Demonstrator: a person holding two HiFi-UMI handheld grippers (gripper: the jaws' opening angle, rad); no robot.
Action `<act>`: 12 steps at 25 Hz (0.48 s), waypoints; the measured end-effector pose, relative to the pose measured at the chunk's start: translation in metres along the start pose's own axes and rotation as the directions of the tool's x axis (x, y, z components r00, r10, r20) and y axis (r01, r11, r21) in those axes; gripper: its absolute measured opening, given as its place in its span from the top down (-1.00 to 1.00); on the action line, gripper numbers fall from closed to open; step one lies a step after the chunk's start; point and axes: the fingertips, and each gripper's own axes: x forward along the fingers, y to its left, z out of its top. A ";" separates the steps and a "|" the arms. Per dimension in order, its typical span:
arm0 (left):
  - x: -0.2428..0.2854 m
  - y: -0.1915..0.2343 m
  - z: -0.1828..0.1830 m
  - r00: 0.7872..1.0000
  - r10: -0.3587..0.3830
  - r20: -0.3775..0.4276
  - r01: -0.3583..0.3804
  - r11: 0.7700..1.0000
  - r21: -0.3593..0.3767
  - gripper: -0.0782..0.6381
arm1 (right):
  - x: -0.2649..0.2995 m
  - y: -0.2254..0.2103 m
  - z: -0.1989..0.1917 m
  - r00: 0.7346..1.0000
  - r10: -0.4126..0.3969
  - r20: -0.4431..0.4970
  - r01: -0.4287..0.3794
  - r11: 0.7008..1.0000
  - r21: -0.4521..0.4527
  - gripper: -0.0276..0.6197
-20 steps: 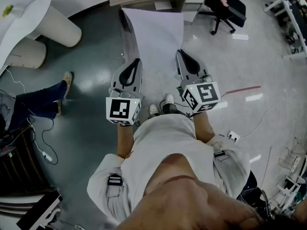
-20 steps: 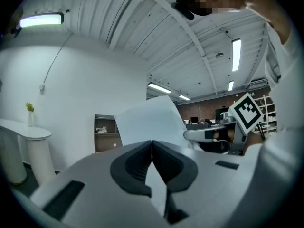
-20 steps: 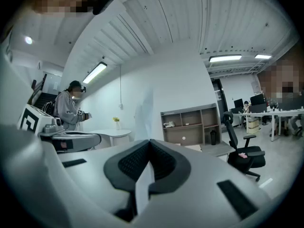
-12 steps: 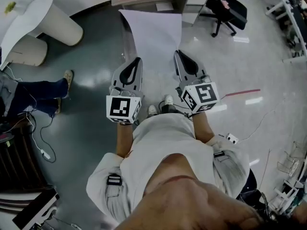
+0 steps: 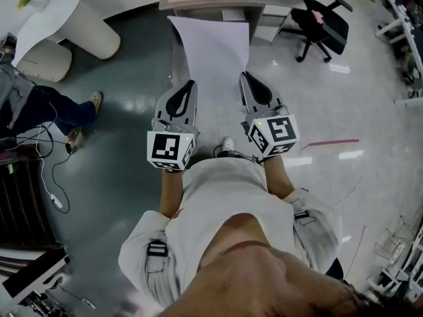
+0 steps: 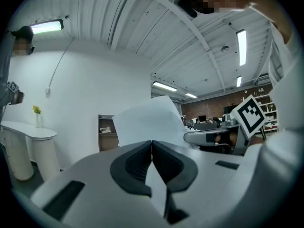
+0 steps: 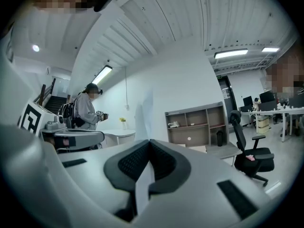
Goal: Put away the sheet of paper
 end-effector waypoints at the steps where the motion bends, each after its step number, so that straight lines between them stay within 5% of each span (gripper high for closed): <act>1: 0.001 -0.002 -0.001 1.000 0.007 -0.003 -0.007 1.000 -0.002 0.72 | 0.000 -0.004 0.000 1.000 0.003 -0.001 -0.003 1.000 0.003 0.85; 12: 0.024 -0.003 -0.007 0.999 0.027 -0.034 -0.027 1.000 -0.010 0.72 | 0.014 -0.025 -0.001 1.000 0.018 -0.005 -0.018 0.999 0.035 0.85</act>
